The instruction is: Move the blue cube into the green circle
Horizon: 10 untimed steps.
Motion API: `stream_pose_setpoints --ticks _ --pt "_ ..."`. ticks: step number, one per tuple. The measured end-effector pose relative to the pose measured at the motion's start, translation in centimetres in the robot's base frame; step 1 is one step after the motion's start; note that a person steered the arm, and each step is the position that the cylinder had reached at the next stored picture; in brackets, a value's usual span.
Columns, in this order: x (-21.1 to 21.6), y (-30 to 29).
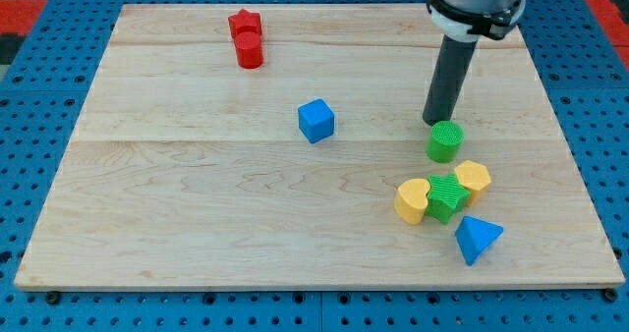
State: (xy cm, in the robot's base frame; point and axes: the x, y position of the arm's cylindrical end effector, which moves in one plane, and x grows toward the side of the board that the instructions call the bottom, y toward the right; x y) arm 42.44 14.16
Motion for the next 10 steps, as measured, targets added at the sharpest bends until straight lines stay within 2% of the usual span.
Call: stream_pose_setpoints --ticks 1,2,4,5,6,8,10 --pt "3.7 -3.2" --pt "2.8 -4.7" --pt "6.4 -23.3" --pt "2.1 -24.6" --pt "-1.5 -20.1" --pt "0.0 -15.1" --pt "-2.4 -11.0"
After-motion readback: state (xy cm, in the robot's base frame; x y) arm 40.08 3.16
